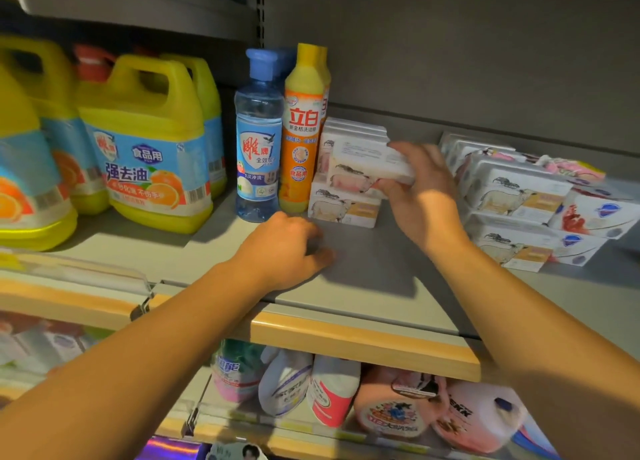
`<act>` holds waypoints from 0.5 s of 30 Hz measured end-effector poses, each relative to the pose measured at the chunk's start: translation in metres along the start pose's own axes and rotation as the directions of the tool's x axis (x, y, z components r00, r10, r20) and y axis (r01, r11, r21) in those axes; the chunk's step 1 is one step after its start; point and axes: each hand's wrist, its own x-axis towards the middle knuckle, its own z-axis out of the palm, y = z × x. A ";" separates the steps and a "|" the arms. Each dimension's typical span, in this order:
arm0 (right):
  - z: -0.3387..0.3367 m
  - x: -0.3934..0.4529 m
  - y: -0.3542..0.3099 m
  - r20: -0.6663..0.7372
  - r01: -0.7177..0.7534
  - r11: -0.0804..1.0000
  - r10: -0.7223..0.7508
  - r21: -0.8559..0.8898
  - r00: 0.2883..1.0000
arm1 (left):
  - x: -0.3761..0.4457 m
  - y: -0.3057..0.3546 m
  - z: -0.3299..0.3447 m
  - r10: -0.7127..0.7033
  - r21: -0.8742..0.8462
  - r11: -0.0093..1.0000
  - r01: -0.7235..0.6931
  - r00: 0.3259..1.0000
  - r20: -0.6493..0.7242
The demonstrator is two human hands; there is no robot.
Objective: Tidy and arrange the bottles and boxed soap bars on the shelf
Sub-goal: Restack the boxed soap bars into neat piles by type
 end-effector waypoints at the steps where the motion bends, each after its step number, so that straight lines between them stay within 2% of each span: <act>1: 0.004 0.008 0.000 0.031 -0.003 1.000 0.004 -0.017 1.000 | -0.001 0.001 0.000 -0.009 0.002 1.000 0.009 1.000 -0.003; 4: 0.018 0.027 0.001 0.108 0.043 0.976 -0.019 -0.215 0.994 | -0.001 0.002 0.000 -0.033 0.010 0.999 0.033 0.999 0.002; 6: 0.026 0.030 0.003 0.091 0.084 0.941 -0.057 -0.329 0.994 | -0.001 0.002 0.000 -0.046 0.004 0.999 0.046 0.999 -0.002; 8: 0.030 0.030 0.004 0.068 0.141 0.924 -0.124 -0.357 0.990 | -0.001 0.001 0.000 -0.055 -0.003 0.998 0.055 0.998 -0.007; 11: 0.035 0.028 0.006 0.117 0.217 0.891 -0.185 -0.399 0.976 | 0.000 0.002 0.000 -0.057 0.007 0.998 0.057 0.998 -0.004; 15: 0.041 0.029 0.007 0.072 0.191 0.894 -0.177 -0.406 0.982 | 0.000 0.002 0.002 -0.057 0.012 0.998 0.057 0.998 -0.013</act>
